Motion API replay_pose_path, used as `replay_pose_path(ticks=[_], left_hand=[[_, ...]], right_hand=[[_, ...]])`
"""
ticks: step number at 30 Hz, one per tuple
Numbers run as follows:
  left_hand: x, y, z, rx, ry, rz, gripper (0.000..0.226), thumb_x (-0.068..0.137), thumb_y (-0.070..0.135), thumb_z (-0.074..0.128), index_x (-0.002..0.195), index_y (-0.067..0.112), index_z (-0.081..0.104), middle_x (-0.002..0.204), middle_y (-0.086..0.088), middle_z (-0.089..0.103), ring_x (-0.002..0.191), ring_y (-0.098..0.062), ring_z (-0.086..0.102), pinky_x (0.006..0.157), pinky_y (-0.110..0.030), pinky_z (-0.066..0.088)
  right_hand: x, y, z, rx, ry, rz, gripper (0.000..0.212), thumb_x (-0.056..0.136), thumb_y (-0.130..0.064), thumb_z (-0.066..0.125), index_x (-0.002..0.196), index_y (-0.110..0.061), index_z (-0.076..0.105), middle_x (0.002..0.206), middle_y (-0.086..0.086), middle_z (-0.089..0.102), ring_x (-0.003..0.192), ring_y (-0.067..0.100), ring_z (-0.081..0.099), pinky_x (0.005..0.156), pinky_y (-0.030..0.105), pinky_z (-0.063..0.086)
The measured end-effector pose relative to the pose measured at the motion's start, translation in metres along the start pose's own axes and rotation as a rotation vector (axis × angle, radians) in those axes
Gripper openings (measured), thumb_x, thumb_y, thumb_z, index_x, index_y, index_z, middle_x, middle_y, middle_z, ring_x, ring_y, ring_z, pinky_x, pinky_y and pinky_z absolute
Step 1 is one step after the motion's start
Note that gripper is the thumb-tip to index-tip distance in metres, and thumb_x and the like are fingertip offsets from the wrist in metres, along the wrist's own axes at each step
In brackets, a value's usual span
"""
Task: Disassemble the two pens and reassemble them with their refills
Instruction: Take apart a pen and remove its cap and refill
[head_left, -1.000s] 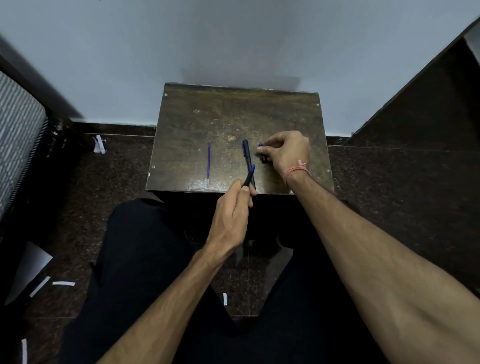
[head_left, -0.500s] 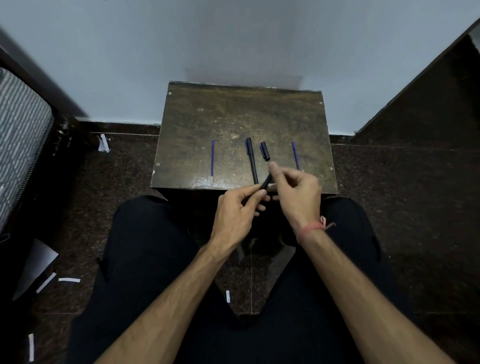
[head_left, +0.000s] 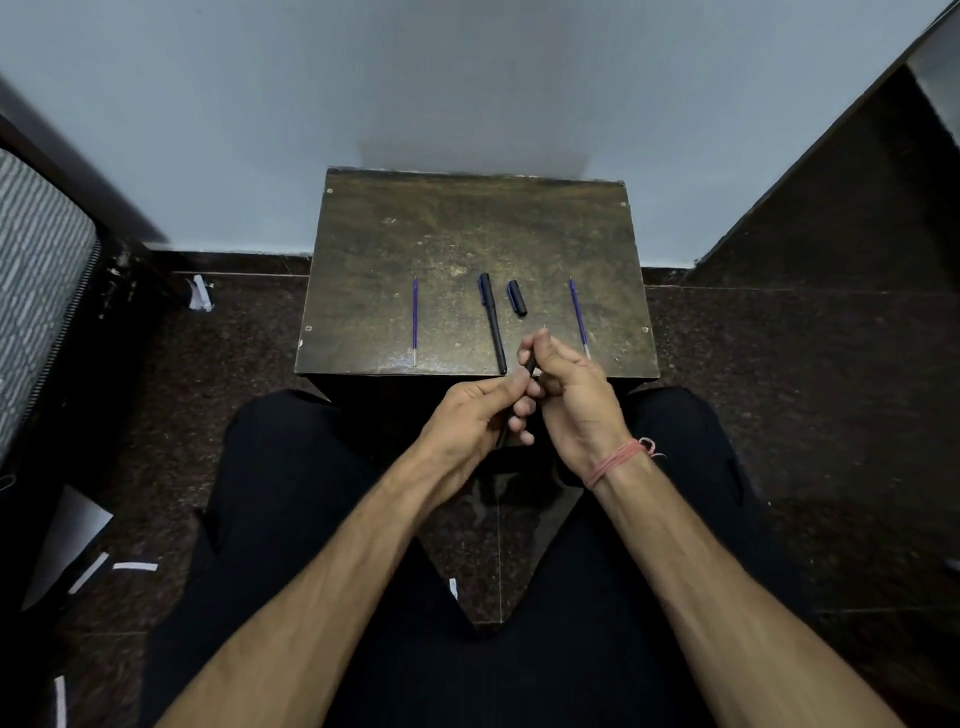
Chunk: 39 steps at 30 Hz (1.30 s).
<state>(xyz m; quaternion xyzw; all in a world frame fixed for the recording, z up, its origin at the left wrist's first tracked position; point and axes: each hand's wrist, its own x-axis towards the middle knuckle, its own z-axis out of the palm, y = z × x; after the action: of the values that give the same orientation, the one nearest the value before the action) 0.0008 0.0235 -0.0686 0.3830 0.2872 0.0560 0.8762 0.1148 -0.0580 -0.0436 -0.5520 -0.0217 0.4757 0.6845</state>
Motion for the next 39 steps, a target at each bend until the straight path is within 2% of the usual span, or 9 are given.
replay_pose_path(ticks=[7,10,12,17,22,28,32,36,39], left_hand=[[-0.004,0.006,0.0,-0.115,-0.042,-0.003,0.026,0.112,0.035,0.063,0.106,0.015,0.08,0.081,0.005,0.064,0.063,-0.002,0.058,0.07,-0.025,0.064],[-0.003,0.002,-0.002,-0.047,0.005,0.043,0.027,0.115,0.03,0.062,0.11,0.012,0.083,0.087,0.002,0.07,0.069,-0.005,0.062,0.073,-0.026,0.065],[-0.002,0.001,-0.002,-0.001,0.026,0.057,0.028,0.116,0.029,0.061,0.109,0.014,0.085,0.088,0.002,0.071,0.071,-0.005,0.063,0.074,-0.026,0.065],[0.002,0.0,-0.004,0.044,0.081,0.09,0.027,0.114,0.029,0.064,0.112,0.011,0.084,0.088,0.001,0.072,0.071,-0.005,0.064,0.072,-0.026,0.065],[0.003,-0.004,-0.004,0.088,0.108,0.093,0.026,0.114,0.027,0.063,0.114,0.009,0.083,0.087,0.002,0.072,0.069,-0.005,0.062,0.07,-0.025,0.064],[0.004,-0.003,-0.005,0.103,0.121,0.102,0.026,0.114,0.026,0.064,0.114,0.011,0.084,0.089,0.001,0.073,0.07,-0.005,0.063,0.072,-0.025,0.065],[0.004,-0.004,-0.003,0.131,0.14,0.093,0.025,0.115,0.024,0.063,0.116,0.009,0.083,0.088,0.002,0.074,0.069,-0.005,0.062,0.071,-0.024,0.063],[0.005,-0.003,-0.005,0.16,0.15,0.1,0.025,0.115,0.024,0.063,0.115,0.009,0.083,0.089,0.002,0.075,0.07,-0.005,0.064,0.071,-0.024,0.063],[0.004,-0.004,-0.005,0.173,0.144,0.097,0.023,0.115,0.024,0.064,0.114,0.011,0.084,0.089,0.003,0.076,0.07,-0.004,0.064,0.071,-0.023,0.064]], right_hand=[[0.006,-0.005,0.0,0.03,-0.144,0.02,0.039,0.106,-0.046,0.061,0.129,-0.019,0.076,0.099,0.001,0.071,0.054,0.011,0.049,0.046,0.029,0.053],[0.008,-0.004,0.0,-0.005,-0.057,-0.08,0.037,0.095,-0.032,0.078,0.126,-0.013,0.07,0.084,0.003,0.061,0.05,0.012,0.05,0.042,0.029,0.051],[0.009,-0.003,-0.004,0.017,-0.033,-0.097,0.032,0.098,-0.022,0.076,0.126,-0.008,0.069,0.095,0.006,0.071,0.054,0.013,0.055,0.044,0.03,0.054],[0.009,-0.012,-0.008,0.024,-0.142,-0.045,0.043,0.11,-0.023,0.054,0.153,-0.023,0.058,0.144,0.003,0.072,0.127,0.023,0.07,0.074,0.031,0.058],[0.012,-0.007,-0.009,-0.116,0.013,-0.225,0.04,0.101,-0.008,0.073,0.141,-0.013,0.066,0.098,-0.004,0.073,0.07,0.014,0.06,0.066,0.024,0.058],[0.014,-0.014,-0.011,-0.066,-0.111,-0.148,0.048,0.108,-0.009,0.053,0.15,-0.03,0.059,0.143,0.005,0.073,0.13,0.023,0.07,0.104,0.04,0.058],[0.015,-0.009,-0.011,-0.199,0.011,-0.243,0.043,0.1,-0.009,0.076,0.141,-0.019,0.068,0.11,0.002,0.072,0.084,0.013,0.068,0.079,0.03,0.059],[0.017,-0.014,-0.018,-0.126,-0.08,-0.198,0.051,0.105,0.001,0.051,0.149,-0.022,0.061,0.132,0.012,0.077,0.113,0.024,0.076,0.091,0.032,0.061],[0.016,-0.015,-0.014,-0.182,-0.061,-0.21,0.045,0.105,-0.007,0.059,0.146,-0.023,0.063,0.136,0.004,0.074,0.118,0.02,0.075,0.094,0.033,0.061]])
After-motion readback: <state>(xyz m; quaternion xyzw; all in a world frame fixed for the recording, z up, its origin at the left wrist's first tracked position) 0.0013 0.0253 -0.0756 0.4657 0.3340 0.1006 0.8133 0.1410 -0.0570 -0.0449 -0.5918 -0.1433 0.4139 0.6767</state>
